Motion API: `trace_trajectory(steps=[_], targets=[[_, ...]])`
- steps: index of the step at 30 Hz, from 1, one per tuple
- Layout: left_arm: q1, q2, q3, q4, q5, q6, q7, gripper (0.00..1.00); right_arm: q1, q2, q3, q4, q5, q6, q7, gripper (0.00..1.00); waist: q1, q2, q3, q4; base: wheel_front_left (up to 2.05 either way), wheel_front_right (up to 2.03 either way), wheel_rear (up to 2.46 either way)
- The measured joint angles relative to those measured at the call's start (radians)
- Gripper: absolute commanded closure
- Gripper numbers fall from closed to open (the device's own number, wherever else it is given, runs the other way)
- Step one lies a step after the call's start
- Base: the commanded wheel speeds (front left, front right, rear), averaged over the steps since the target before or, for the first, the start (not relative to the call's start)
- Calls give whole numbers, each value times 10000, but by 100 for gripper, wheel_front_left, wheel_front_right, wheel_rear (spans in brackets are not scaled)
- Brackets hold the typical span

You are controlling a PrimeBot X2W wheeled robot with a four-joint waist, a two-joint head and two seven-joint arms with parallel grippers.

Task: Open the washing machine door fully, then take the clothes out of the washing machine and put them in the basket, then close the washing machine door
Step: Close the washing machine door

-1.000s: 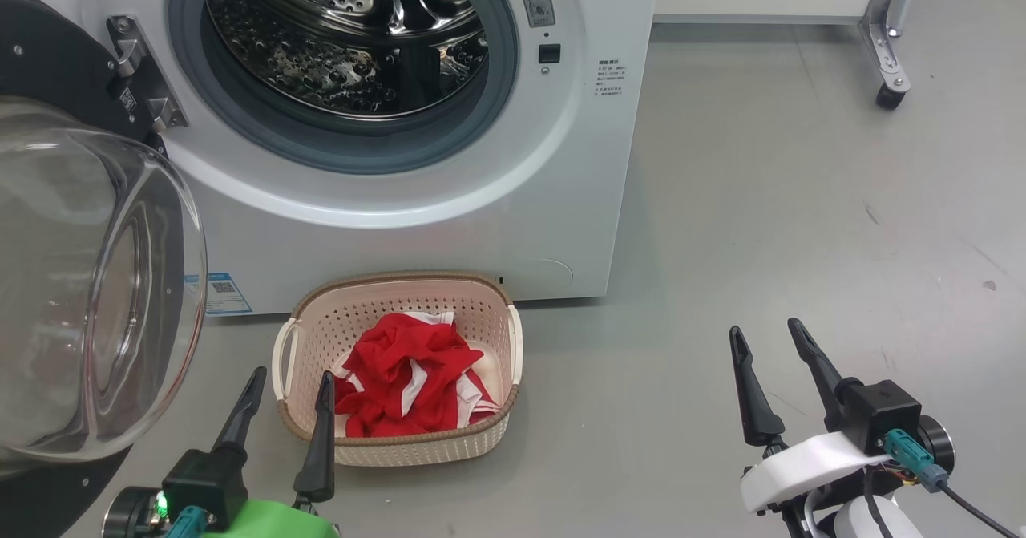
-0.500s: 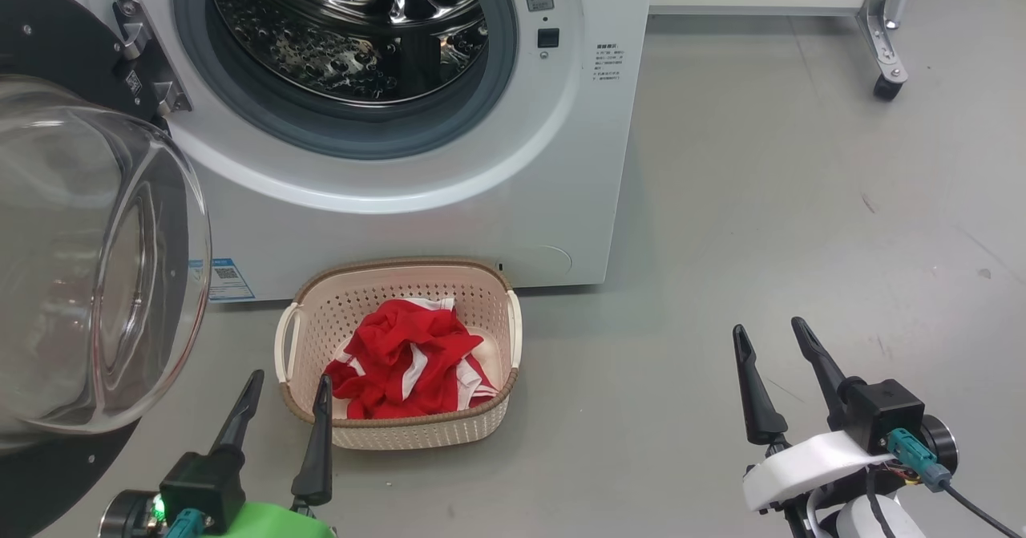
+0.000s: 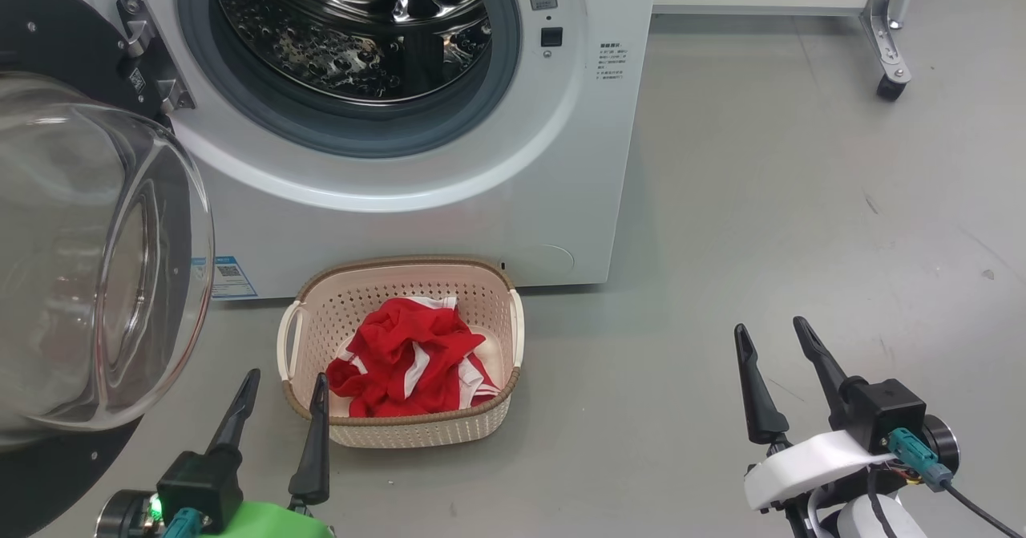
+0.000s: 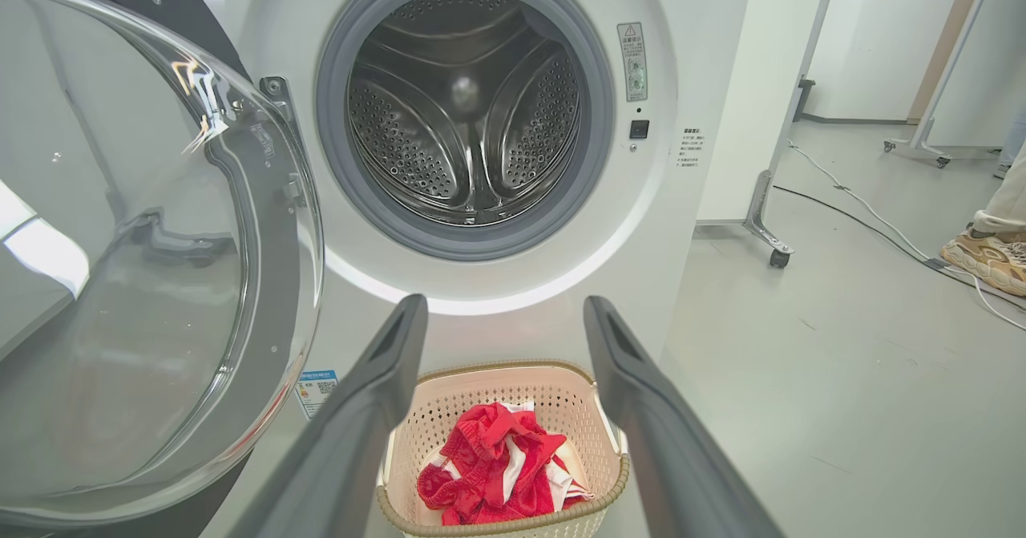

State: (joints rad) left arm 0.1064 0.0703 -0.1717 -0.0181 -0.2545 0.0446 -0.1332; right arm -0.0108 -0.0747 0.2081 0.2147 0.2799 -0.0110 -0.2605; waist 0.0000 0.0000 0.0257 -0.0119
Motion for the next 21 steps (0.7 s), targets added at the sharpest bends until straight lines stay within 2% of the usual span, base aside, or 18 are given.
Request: trace_trajectory(steps=[11, 21], targets=[[1, 12, -90, -25, 19, 8, 90, 0, 8, -12, -209, -107, -13, -4, 0, 0, 0, 0, 15, 284, 0, 0, 0], [-1, 10, 71, -86, 88, 165, 100, 0, 37, -46, -222, -211, -73, 10, 0, 0, 0, 0, 39, 1103, 0, 0, 0]])
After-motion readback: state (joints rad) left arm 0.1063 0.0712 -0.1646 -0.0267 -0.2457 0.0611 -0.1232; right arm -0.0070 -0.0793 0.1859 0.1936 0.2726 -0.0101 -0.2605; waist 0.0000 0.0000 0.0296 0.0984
